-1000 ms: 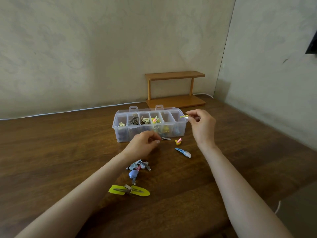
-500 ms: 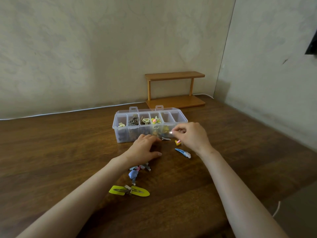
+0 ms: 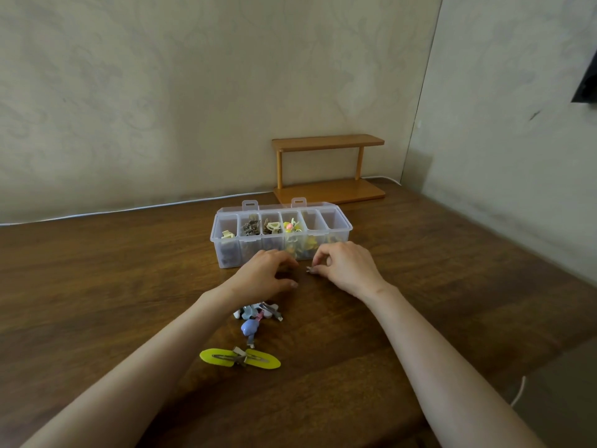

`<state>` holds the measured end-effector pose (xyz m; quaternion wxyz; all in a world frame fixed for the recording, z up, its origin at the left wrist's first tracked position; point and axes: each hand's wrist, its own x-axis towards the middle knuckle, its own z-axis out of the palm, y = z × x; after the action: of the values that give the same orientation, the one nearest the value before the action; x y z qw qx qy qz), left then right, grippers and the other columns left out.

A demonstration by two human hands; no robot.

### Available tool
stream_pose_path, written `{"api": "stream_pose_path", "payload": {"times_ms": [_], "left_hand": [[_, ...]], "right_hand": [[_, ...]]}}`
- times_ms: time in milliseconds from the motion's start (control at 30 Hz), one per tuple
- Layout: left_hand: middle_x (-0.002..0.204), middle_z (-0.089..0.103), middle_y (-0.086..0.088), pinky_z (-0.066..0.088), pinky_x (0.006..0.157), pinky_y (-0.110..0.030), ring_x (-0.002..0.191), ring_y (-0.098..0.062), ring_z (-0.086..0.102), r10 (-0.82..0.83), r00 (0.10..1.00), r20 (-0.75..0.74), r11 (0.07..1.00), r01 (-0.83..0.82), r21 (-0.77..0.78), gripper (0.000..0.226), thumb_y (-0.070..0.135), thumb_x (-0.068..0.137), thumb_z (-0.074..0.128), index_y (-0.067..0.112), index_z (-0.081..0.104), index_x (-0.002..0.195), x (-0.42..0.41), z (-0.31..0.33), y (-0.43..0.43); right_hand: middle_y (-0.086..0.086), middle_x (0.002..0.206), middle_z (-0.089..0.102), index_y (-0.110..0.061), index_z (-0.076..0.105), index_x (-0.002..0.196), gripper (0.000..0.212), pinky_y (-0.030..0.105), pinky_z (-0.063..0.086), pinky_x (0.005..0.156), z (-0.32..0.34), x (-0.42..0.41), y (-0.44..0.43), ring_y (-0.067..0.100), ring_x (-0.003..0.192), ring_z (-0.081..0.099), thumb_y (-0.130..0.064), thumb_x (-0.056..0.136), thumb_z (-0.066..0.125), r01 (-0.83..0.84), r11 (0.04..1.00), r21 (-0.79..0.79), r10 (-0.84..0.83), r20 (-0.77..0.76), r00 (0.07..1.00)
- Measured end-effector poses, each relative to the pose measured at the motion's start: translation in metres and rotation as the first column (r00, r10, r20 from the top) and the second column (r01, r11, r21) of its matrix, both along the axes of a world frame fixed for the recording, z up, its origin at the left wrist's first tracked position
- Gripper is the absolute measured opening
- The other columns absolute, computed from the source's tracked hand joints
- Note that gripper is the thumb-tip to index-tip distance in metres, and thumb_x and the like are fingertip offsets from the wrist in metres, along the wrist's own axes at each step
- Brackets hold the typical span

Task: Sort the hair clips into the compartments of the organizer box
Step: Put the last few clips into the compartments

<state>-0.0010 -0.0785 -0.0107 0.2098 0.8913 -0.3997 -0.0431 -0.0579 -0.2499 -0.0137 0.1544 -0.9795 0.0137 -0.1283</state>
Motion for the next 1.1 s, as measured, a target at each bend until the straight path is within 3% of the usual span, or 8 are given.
{"api": "stream_pose_path", "payload": {"times_ms": [100, 200, 333, 500, 633, 833, 933, 1100], "left_hand": [[0.114, 0.059, 0.001, 0.047, 0.09, -0.023, 0.107, -0.013, 0.056, 0.02, 0.999, -0.041, 1.0, -0.02, -0.006, 0.031, 0.023, 0.083, 0.065, 0.015, 0.059, 0.112, 0.004, 0.007, 0.004], [0.098, 0.061, 0.003, 0.05, 0.082, -0.023, 0.092, -0.011, 0.058, 0.039, 0.994, -0.106, 0.999, -0.037, 0.022, 0.023, 0.026, 0.081, 0.068, 0.017, 0.059, 0.1, 0.007, 0.016, 0.011], [0.09, 0.057, 0.006, 0.047, 0.072, -0.022, 0.085, -0.01, 0.056, 0.046, 0.975, -0.218, 0.986, -0.009, 0.165, 0.034, 0.033, 0.074, 0.074, 0.018, 0.056, 0.099, 0.006, 0.025, 0.022], [0.093, 0.056, 0.006, 0.041, 0.072, -0.022, 0.086, -0.01, 0.052, 0.028, 0.959, -0.283, 0.94, 0.071, 0.333, 0.036, 0.039, 0.072, 0.075, 0.022, 0.055, 0.096, 0.007, 0.025, 0.027], [0.085, 0.057, 0.008, 0.04, 0.07, -0.022, 0.083, -0.009, 0.052, -0.022, 0.952, -0.306, 0.932, 0.131, 0.338, 0.022, 0.038, 0.075, 0.072, 0.024, 0.057, 0.084, 0.01, 0.025, 0.028], [0.074, 0.054, 0.008, 0.038, 0.064, -0.02, 0.07, -0.006, 0.048, -0.059, 0.957, -0.285, 0.953, 0.139, 0.268, 0.016, 0.034, 0.082, 0.066, 0.027, 0.054, 0.074, 0.011, 0.019, 0.022], [0.074, 0.054, 0.008, 0.04, 0.065, -0.021, 0.07, -0.007, 0.049, -0.042, 0.965, -0.26, 0.969, 0.103, 0.223, 0.016, 0.035, 0.082, 0.065, 0.025, 0.055, 0.076, 0.012, 0.013, 0.021], [0.079, 0.054, 0.008, 0.042, 0.065, -0.019, 0.071, -0.005, 0.05, -0.005, 0.978, -0.206, 0.987, 0.038, 0.157, 0.015, 0.033, 0.085, 0.063, 0.021, 0.055, 0.083, 0.013, 0.007, 0.015]], "right_hand": [[-0.017, 0.069, 0.048, -0.024, 0.065, 0.097, 0.015, 0.025, 0.044, 0.071, 0.002, -0.001, -0.002, 0.0, 0.063, 0.046, -0.036, 0.088, 0.062, -0.015, 0.999, 0.042, 0.017, -0.042, 0.999], [-0.014, 0.069, 0.056, -0.02, 0.068, 0.091, 0.011, 0.022, 0.042, 0.065, 0.004, -0.003, -0.009, 0.001, 0.064, 0.052, -0.03, 0.087, 0.065, 0.005, 0.979, 0.205, -0.005, 0.003, 1.0], [-0.001, 0.073, 0.064, -0.017, 0.069, 0.085, 0.003, 0.024, 0.051, 0.066, 0.01, -0.005, -0.02, 0.008, 0.068, 0.058, -0.019, 0.085, 0.067, -0.044, 0.848, 0.528, -0.034, 0.137, 0.99], [-0.004, 0.068, 0.062, -0.013, 0.068, 0.086, 0.004, 0.013, 0.044, 0.057, 0.015, -0.003, -0.027, 0.003, 0.06, 0.056, -0.017, 0.086, 0.066, -0.054, 0.737, 0.673, -0.181, 0.274, 0.944], [-0.003, 0.072, 0.064, -0.012, 0.069, 0.09, 0.012, 0.021, 0.044, 0.06, 0.024, 0.012, -0.037, 0.007, 0.066, 0.057, -0.022, 0.088, 0.064, 0.1, 0.761, 0.641, -0.352, 0.279, 0.894], [-0.002, 0.094, 0.069, -0.017, 0.07, 0.097, 0.019, 0.018, 0.032, 0.05, 0.04, 0.042, -0.036, 0.008, 0.078, 0.054, -0.031, 0.091, 0.06, 0.298, 0.886, 0.356, -0.389, 0.222, 0.894], [-0.004, 0.097, 0.068, -0.019, 0.069, 0.101, 0.02, 0.017, 0.032, 0.05, 0.04, 0.042, -0.033, 0.006, 0.079, 0.054, -0.032, 0.092, 0.058, 0.291, 0.905, 0.311, -0.371, 0.24, 0.897], [-0.005, 0.077, 0.063, -0.018, 0.066, 0.096, 0.016, 0.018, 0.031, 0.05, 0.027, 0.018, -0.03, 0.005, 0.063, 0.053, -0.03, 0.092, 0.057, 0.186, 0.906, 0.38, -0.322, 0.334, 0.886]]}}
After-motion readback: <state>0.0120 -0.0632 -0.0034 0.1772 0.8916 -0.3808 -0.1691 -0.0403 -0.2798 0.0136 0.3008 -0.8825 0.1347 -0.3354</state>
